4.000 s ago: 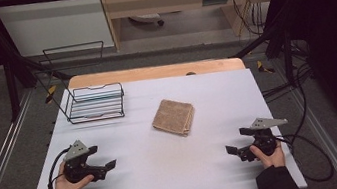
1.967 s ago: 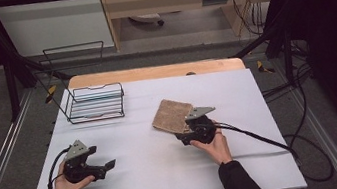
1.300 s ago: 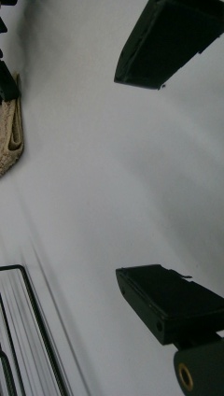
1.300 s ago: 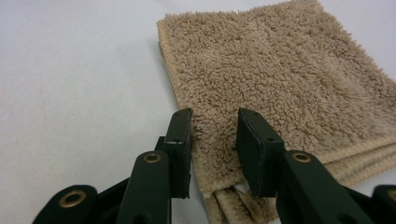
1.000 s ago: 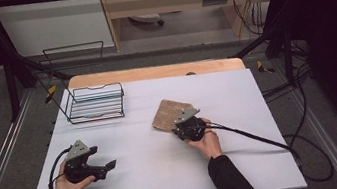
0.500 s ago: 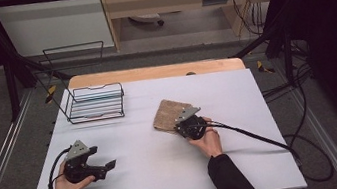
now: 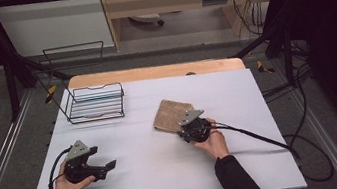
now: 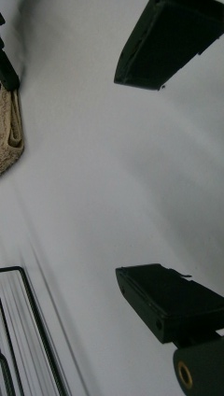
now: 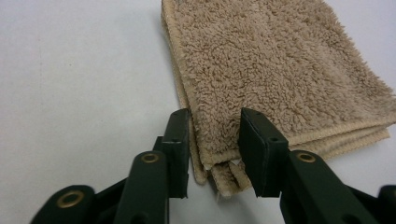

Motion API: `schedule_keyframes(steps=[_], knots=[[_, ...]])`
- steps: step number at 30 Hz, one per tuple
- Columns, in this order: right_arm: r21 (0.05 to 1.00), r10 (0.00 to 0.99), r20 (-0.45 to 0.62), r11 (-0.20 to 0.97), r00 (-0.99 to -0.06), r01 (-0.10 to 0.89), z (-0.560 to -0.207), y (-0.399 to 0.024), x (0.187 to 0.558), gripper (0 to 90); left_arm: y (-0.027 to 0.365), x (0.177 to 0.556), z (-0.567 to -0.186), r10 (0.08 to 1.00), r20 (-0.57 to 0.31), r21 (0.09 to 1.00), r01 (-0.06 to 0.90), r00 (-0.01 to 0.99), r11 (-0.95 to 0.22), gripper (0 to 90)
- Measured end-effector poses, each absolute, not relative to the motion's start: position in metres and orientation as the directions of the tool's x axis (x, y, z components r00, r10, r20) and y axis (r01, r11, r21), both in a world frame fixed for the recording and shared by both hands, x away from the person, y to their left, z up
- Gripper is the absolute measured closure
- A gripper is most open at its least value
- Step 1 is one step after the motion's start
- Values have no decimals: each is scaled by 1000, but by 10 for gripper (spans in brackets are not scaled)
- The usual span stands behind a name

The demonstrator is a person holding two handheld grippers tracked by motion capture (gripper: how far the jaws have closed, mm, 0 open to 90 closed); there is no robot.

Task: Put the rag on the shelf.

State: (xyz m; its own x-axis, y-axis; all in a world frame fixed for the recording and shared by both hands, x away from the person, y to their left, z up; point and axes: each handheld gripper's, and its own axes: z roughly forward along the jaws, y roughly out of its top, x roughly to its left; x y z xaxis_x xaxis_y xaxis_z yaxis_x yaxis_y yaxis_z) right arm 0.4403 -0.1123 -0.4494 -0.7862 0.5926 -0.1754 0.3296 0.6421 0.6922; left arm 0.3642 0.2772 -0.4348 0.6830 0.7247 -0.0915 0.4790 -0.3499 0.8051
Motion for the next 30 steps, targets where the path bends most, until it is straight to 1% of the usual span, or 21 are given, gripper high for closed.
schedule_keyframes(steps=[1,8,15,19,24,28,30], knots=[[692,593,-175,642,-786,330,-449,-112,440,673,277,364,-435,725,-93,805,480,682,-349,69],[691,598,-206,649,-775,317,-449,-113,442,826,277,364,-435,724,-93,805,479,683,-349,69],[701,610,-174,628,-773,337,-446,-114,443,845,278,364,-434,726,-94,807,479,681,-345,70],[734,614,-136,590,-778,337,-438,-112,438,848,278,364,-434,729,-95,807,481,678,-342,70],[748,580,-104,581,-808,321,-430,-100,428,849,278,364,-433,730,-94,808,480,677,-341,70],[749,538,-69,584,-840,312,-431,-88,417,849,278,364,-433,731,-96,808,482,675,-339,71],[751,532,-61,582,-845,312,-432,-86,415,849,278,364,-433,732,-95,807,483,675,-339,70]])
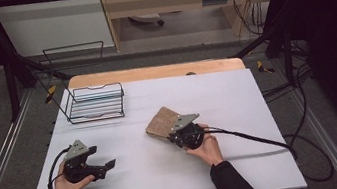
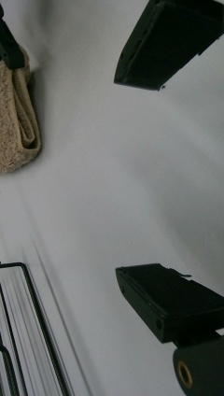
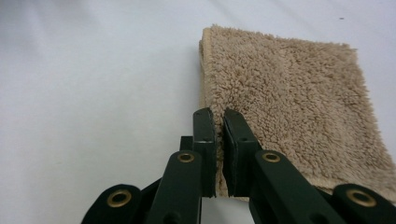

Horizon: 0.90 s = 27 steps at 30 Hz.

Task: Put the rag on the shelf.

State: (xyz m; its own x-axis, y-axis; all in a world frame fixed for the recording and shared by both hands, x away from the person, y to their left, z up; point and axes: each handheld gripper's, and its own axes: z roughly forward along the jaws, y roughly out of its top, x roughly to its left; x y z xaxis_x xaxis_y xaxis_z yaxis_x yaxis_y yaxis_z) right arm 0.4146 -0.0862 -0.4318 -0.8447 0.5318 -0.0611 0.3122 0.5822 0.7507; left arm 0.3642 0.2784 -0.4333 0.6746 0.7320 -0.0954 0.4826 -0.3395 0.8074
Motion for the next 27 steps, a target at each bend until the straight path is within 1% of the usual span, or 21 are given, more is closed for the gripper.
schedule_keyframes(steps=[9,14,22,24,27], knots=[[762,472,5,569,-882,309,-436,-72,393,848,278,364,-433,735,-95,805,486,672,-340,70],[752,436,10,589,-900,294,-436,-64,379,846,277,364,-433,734,-95,803,488,672,-342,72],[746,403,22,602,-915,284,-439,-60,366,842,275,364,-432,735,-98,801,492,671,-342,86],[743,405,24,604,-914,287,-441,-60,365,828,273,364,-431,733,-97,798,493,673,-347,98],[748,406,48,591,-912,303,-441,-60,367,761,269,364,-429,738,-100,793,502,667,-346,135]])
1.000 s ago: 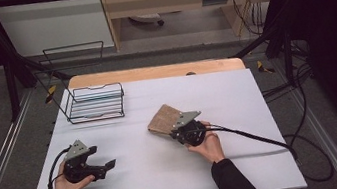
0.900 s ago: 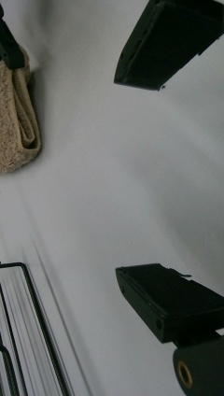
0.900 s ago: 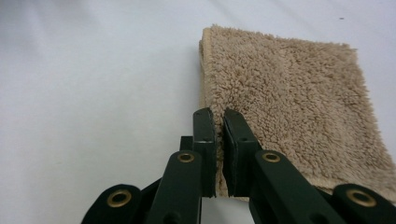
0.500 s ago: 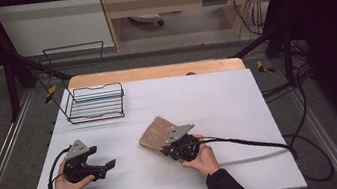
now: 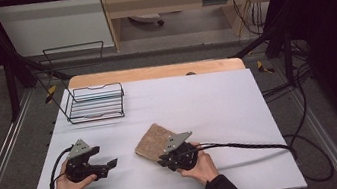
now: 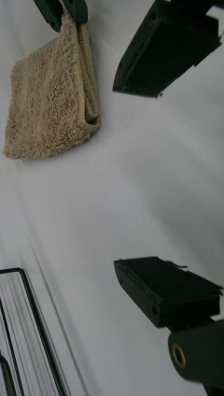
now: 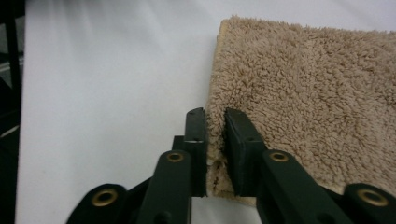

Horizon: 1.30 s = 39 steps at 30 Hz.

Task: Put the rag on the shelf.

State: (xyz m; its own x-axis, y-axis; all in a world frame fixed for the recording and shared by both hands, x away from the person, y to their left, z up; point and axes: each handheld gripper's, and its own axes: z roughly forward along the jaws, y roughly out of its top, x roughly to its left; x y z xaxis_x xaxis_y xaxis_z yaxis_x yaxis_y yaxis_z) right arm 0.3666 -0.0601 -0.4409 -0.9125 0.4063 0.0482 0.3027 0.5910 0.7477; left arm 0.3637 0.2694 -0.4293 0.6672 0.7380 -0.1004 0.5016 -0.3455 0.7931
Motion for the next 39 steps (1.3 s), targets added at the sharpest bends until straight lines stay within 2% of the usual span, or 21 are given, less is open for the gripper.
schedule_keyframes(steps=[1,2,7,10,11,15,18,19,23,25,27,31,39], knots=[[759,411,61,573,-910,310,-437,-62,366,678,268,364,-429,740,-104,791,506,664,-343,156],[759,411,61,573,-910,310,-437,-62,366,678,266,364,-428,742,-108,790,511,662,-340,156],[795,472,56,512,-880,326,-425,-79,369,511,254,368,-422,737,-121,780,522,665,-344,245],[800,543,56,478,-838,364,-422,-96,374,456,242,371,-419,736,-110,774,522,668,-358,306],[802,594,63,448,-802,395,-423,-108,378,443,238,373,-418,736,-103,768,523,670,-369,344],[806,662,84,394,-745,441,-427,-123,385,420,220,384,-417,729,-112,746,542,675,-387,380],[801,704,99,363,-703,476,-433,-130,391,424,206,391,-420,720,-108,731,545,686,-410,408],[791,717,95,367,-690,490,-437,-131,395,440,202,394,-421,719,-111,725,551,686,-414,443],[784,725,119,351,-679,512,-442,-128,400,466,191,402,-428,700,-97,705,545,707,-453,478],[781,733,140,332,-666,529,-445,-125,406,501,187,404,-432,694,-107,699,550,712,-457,541],[780,739,140,328,-659,533,-447,-124,408,510,185,405,-435,688,-117,692,556,716,-461,556],[759,748,164,321,-643,567,-454,-121,413,581,184,406,-440,682,-145,685,570,717,-454,658],[738,744,203,311,-637,599,-456,-119,412,691,184,408,-444,673,-198,665,602,712,-442,747]])
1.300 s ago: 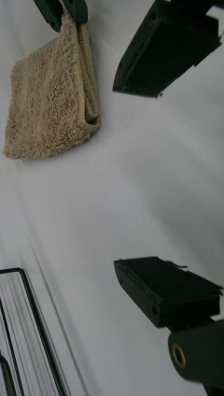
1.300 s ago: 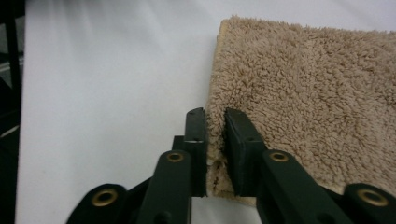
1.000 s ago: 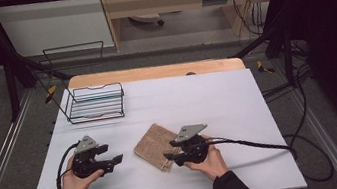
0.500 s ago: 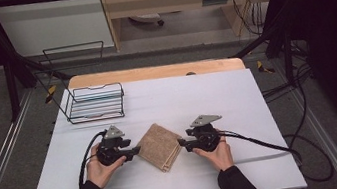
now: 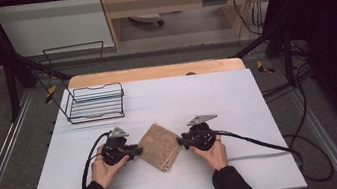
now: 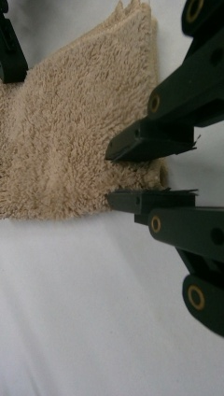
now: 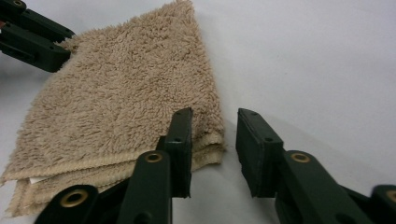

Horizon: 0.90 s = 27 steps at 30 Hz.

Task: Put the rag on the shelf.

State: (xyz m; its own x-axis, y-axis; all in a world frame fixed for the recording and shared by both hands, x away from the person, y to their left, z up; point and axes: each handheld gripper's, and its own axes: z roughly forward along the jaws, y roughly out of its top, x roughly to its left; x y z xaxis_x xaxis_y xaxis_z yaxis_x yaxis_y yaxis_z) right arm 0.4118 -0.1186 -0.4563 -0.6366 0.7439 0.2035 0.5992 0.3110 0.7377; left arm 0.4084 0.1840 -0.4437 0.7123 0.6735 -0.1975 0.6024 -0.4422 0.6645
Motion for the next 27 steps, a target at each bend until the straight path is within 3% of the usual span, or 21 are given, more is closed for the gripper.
schedule_keyframes(steps=[6,10,27], knots=[[720,734,263,283,-626,634,-457,-117,413,837,183,407,-442,677,-208,658,613,706,-437,845],[716,731,261,291,-630,634,-455,-116,415,863,184,403,-439,684,-210,654,621,698,-432,857],[774,667,170,365,-725,518,-450,-71,445,859,195,356,-435,737,-188,668,635,649,-388,854]])
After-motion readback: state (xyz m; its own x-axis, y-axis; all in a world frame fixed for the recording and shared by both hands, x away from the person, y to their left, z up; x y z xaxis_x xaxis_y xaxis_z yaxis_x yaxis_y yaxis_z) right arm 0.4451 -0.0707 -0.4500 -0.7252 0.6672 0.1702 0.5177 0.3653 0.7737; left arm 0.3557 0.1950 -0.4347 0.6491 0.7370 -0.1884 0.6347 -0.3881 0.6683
